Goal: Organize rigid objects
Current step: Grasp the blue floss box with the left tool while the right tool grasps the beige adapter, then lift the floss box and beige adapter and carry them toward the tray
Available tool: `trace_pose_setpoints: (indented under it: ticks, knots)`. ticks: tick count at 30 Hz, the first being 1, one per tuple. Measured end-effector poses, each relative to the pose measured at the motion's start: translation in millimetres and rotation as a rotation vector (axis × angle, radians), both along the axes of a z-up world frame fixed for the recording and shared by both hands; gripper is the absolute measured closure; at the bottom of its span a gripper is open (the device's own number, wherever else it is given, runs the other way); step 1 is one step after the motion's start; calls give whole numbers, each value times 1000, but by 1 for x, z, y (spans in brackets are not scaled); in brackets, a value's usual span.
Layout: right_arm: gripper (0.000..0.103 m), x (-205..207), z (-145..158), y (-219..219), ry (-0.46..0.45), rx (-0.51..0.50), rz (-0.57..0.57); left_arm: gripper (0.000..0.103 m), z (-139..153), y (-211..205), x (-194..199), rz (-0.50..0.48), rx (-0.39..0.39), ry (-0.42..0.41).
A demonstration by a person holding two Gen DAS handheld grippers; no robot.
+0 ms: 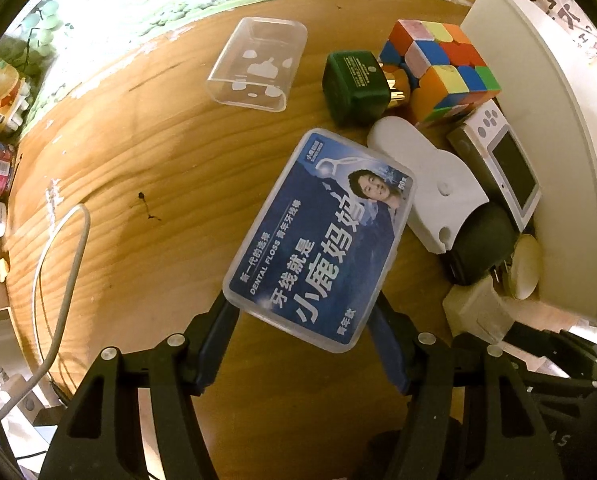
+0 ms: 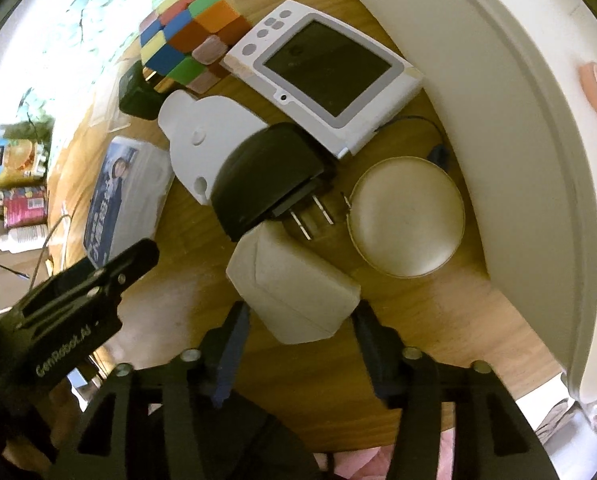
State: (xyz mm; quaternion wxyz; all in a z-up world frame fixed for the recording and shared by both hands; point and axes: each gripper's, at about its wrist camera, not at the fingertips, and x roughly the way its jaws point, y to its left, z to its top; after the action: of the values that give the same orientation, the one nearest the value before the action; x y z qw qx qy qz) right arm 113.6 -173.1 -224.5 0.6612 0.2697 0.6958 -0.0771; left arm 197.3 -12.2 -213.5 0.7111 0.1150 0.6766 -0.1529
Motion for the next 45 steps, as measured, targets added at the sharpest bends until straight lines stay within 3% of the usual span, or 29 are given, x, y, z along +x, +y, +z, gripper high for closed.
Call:
trace_pose_setpoints:
  ticks: [2, 15, 20, 33, 43, 44, 45]
  knots:
    - [33, -1, 2, -3, -3, -8, -1, 36, 2, 3, -4, 1, -5, -3]
    - [32, 38, 3, 16, 35, -104, 59, 36, 12, 19, -4, 35, -19, 7]
    - [38, 46, -2, 23, 53, -133, 81, 36, 16, 19, -3, 46, -22, 3]
    - [43, 20, -2, 53, 20, -81, 206, 36, 37, 35, -26, 153, -38, -38]
    - [46, 0, 30, 70, -79, -92, 325, 38, 73, 43, -62, 263, -156, -151]
    - [46, -4, 34, 70, -90, -91, 338, 44, 75, 43, -65, 275, -170, -162]
    - [46, -3, 40, 58, -97, -89, 349, 86, 81, 44, -70, 291, -214, -173]
